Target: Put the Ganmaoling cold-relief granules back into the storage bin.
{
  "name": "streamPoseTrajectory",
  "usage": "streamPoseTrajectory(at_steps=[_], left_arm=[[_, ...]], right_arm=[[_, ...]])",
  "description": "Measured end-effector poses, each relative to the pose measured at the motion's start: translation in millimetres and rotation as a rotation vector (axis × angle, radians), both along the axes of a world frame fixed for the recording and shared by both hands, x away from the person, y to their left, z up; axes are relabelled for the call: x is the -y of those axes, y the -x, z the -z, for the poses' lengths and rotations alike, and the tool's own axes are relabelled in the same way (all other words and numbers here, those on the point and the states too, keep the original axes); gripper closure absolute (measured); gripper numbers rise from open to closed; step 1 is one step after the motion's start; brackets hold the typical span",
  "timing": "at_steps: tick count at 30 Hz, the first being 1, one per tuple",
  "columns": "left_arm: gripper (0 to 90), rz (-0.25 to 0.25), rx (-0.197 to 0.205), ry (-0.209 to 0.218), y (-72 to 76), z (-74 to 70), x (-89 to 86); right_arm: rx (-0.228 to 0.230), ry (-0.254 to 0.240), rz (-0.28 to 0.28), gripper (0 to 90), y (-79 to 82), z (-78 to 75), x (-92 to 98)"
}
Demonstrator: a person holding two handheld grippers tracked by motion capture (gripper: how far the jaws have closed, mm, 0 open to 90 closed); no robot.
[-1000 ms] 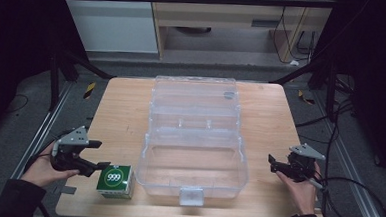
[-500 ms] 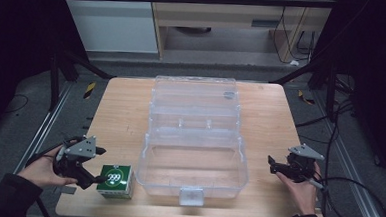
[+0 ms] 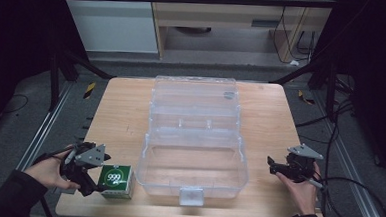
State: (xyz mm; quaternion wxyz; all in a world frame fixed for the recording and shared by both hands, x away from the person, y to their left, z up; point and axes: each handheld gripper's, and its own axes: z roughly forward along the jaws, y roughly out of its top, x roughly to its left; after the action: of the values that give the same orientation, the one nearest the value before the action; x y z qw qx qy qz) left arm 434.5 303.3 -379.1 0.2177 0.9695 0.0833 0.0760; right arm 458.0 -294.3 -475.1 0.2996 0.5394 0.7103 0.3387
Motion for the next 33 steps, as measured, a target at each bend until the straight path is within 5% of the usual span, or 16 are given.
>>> streamPoseTrajectory(at_steps=[19, 33], left_arm=[[8.2, 0.083, -0.038, -0.027, -7.8, 21.7, 8.0], [7.2, 0.083, -0.047, -0.040, -11.7, 35.7, 8.9]], right_arm=[[-0.011, 0.007, -0.006, 3.2, -1.2, 1.9, 0.2], [-0.026, 0.009, -0.015, 2.8, -2.2, 3.7, -1.1]])
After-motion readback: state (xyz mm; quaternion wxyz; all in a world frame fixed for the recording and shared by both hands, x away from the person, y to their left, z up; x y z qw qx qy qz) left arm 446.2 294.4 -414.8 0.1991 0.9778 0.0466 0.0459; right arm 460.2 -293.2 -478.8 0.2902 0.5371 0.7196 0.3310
